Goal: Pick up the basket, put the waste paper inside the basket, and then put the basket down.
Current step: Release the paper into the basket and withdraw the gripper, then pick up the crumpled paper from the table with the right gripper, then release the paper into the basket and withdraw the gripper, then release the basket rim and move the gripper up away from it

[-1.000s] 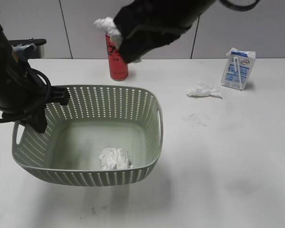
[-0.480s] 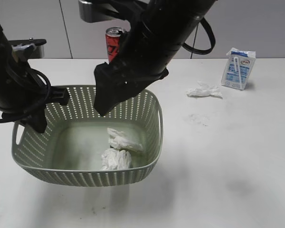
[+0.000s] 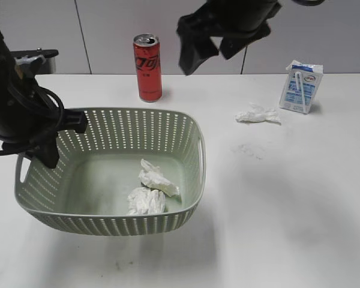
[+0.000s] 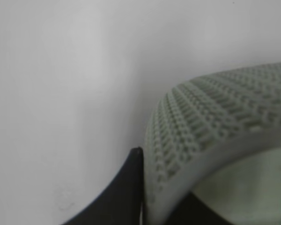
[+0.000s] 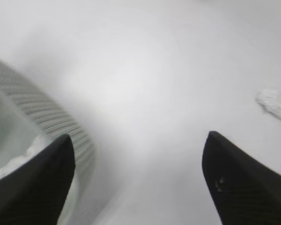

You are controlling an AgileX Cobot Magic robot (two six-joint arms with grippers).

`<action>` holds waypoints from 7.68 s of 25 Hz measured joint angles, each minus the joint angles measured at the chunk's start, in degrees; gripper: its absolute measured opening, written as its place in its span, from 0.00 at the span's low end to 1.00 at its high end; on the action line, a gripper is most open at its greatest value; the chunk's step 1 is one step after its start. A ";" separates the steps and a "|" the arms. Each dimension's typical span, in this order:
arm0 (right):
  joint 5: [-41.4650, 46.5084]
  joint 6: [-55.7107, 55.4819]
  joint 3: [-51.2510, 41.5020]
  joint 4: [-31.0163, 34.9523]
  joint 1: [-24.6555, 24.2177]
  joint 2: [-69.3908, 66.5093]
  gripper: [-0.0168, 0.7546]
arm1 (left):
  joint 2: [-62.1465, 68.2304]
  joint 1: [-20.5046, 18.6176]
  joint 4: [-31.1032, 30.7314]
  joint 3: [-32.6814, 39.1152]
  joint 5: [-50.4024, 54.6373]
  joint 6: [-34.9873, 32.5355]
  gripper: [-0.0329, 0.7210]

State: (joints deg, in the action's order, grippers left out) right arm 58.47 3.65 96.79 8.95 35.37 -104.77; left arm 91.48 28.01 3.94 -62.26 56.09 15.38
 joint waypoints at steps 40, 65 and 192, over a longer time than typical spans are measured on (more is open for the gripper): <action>-10.14 -35.36 11.03 -18.55 -14.91 -33.71 0.38 | 0.00 0.00 0.00 0.00 -2.53 0.00 0.05; 7.61 -8.45 8.56 -2.62 -3.53 -2.28 0.03 | 0.00 0.00 0.17 0.00 -2.26 0.00 0.05; 1.91 0.89 -67.94 -1.13 -31.40 104.98 0.76 | 0.97 -8.68 0.11 -0.05 -15.39 -3.62 0.92</action>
State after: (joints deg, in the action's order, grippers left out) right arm 60.38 4.55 28.85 7.82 3.97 0.21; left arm 92.45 19.33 4.04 -62.31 40.70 11.76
